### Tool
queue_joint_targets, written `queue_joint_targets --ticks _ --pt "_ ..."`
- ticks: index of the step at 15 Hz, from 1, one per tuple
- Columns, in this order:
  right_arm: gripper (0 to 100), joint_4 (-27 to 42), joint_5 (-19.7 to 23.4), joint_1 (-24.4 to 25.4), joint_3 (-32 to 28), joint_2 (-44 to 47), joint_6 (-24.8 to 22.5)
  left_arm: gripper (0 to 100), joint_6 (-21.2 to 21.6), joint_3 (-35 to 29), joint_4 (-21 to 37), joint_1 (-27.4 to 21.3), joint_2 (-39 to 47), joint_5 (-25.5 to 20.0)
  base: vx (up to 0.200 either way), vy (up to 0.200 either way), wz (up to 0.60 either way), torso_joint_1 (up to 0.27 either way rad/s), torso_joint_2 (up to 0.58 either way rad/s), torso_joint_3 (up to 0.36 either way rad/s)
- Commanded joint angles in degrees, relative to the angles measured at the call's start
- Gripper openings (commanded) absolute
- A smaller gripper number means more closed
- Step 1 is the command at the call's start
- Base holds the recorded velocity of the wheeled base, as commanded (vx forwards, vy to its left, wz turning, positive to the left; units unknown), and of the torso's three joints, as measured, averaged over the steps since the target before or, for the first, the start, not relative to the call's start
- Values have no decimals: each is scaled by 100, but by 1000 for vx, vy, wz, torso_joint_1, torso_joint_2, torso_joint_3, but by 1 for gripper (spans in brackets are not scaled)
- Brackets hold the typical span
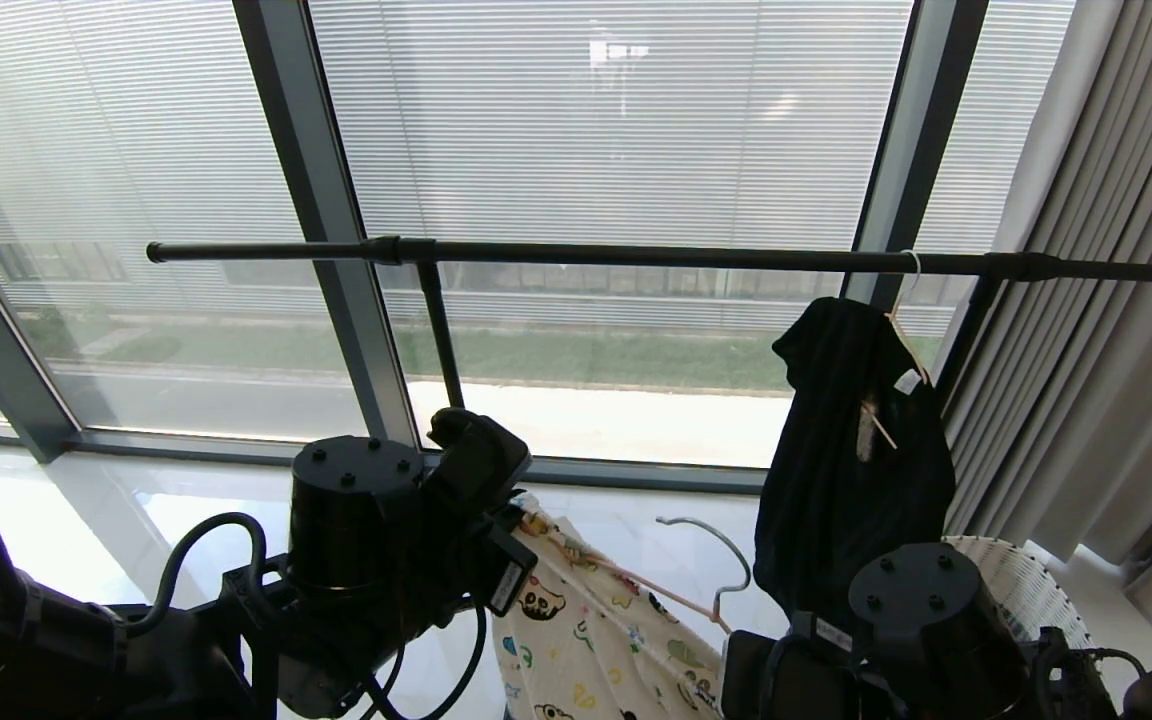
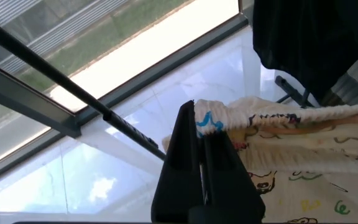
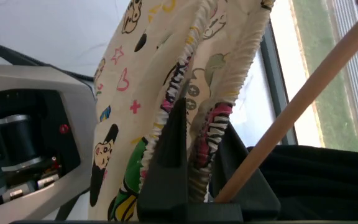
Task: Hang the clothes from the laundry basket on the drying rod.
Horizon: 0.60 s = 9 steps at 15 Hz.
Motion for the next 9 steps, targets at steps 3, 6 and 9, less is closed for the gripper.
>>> queue_joint_targets --ticks 3,6,9 --pt "0 234 125 271 -7 64 -51 0 243 -51 -9 3 17 -61 0 0 0 0 0 0" --pt "0 287 186 482 -34 231 -218 0 357 -332 -9 -67 105 -447 0 0 0 0 0 0" --pt "0 287 195 490 -174 372 -218 0 384 -420 -9 -234 114 -816 0 0 0 0 0 0"
